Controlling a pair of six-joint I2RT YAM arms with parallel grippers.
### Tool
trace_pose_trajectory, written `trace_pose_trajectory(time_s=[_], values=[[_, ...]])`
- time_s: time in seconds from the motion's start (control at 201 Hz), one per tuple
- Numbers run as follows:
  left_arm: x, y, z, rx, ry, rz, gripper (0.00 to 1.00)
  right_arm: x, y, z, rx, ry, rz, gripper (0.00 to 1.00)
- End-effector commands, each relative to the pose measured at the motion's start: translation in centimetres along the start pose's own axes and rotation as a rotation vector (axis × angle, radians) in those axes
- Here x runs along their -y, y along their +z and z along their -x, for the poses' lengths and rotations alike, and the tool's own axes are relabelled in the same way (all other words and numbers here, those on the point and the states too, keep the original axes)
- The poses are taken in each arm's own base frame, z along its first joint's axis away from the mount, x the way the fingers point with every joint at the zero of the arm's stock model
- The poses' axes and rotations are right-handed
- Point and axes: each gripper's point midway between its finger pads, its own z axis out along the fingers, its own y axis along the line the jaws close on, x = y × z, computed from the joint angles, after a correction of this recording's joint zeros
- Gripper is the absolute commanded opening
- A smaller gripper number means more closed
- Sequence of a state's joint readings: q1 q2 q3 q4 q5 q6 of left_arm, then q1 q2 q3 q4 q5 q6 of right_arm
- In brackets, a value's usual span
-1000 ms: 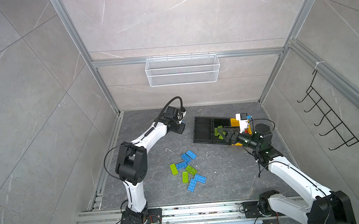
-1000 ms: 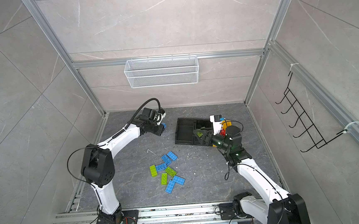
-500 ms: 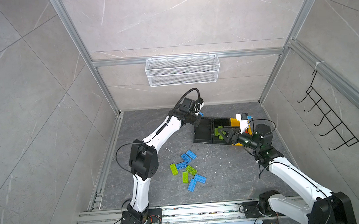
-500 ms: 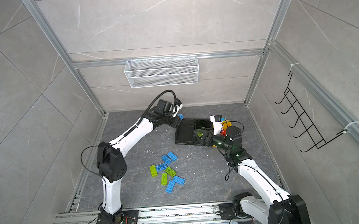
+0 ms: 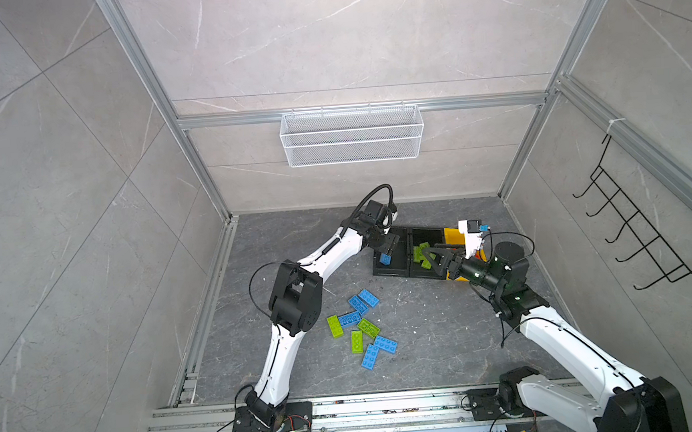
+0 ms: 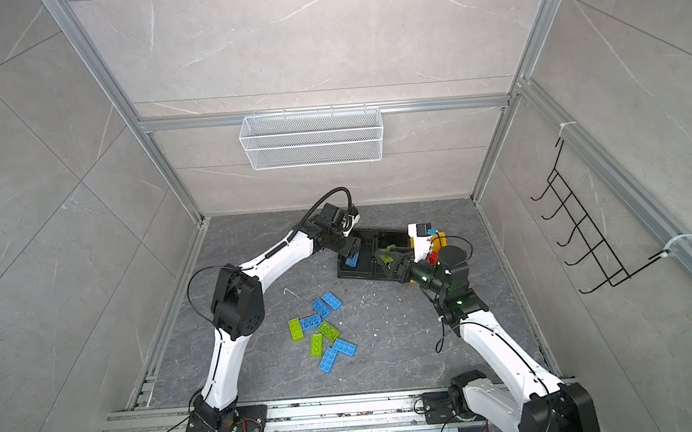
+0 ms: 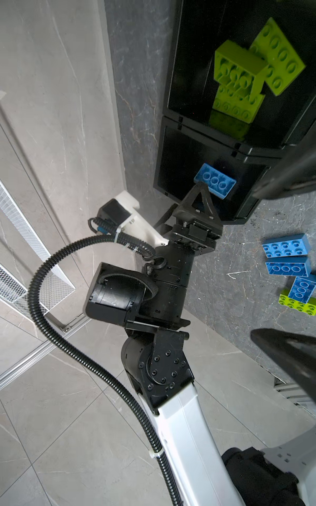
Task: Sort the legos into containers by color
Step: 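Carry the blue brick into the black compartment farthest from the yellow bin and release, then return the left arm to rest while the right gripper moves over a light-blue brick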
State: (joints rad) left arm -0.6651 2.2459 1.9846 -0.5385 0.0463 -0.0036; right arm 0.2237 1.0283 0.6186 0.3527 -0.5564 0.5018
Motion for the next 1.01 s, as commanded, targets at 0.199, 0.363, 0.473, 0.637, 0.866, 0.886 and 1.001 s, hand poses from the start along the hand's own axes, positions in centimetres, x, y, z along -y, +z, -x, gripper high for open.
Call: trace_pose_trajectory(time_s=[0.199,0.363,0.473,0.637,0.866,0.886,1.001], values=[[-2.2,-11.5,5.3,0.287,-0.049,0.153,0.82,0.3,0.9,-1.3,-0.091,-0.045,-0.077,0.74],[-5.4,-20.0,1.8,0.420,-0.183,0.254,0.84,-1.0,3.8,-5.2,-0.289,-0.197,-0.140,0.72],[-9.8,-22.9,-4.7,0.478,-0.447,0.281,0.89,-1.7,6.2,-8.3,-0.455,-0.320,-0.196,0.70],[-13.4,-22.4,-14.0,0.508,-0.631,0.369,0.92,-2.7,9.9,-13.3,-0.625,-0.358,-0.195,0.66],[-14.3,-20.7,-19.2,0.538,-0.620,0.462,0.94,-0.8,12.7,-18.3,-0.791,-0.321,-0.280,0.66],[-14.4,-20.8,-19.4,0.546,-0.619,0.472,0.94,-0.6,12.7,-18.5,-0.796,-0.323,-0.284,0.66],[-14.4,-21.6,-19.5,0.570,-0.606,0.487,0.94,0.4,12.3,-19.8,-0.848,-0.379,-0.290,0.66]])
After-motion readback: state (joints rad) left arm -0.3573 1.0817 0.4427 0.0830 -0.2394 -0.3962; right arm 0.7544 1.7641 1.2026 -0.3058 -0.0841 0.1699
